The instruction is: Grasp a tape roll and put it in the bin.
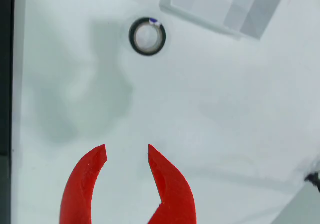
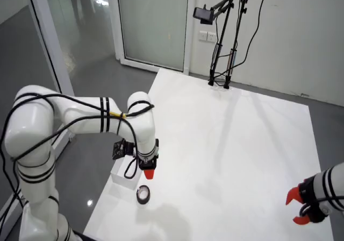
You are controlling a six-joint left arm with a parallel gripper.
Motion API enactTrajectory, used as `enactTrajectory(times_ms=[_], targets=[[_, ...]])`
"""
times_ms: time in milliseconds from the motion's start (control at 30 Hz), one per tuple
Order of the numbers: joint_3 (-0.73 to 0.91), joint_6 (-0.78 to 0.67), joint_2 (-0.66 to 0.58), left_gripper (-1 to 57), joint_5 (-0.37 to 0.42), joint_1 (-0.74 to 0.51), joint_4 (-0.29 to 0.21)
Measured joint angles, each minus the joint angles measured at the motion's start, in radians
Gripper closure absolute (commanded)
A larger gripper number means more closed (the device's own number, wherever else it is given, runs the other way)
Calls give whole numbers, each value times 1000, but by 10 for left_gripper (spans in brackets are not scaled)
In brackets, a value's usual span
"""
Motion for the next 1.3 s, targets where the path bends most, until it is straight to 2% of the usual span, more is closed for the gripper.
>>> enactTrajectory(times_ms=[467,1300], targets=[[0,-45,122,387,-4,56,33],[2,-73,364,388,-113,119,96]])
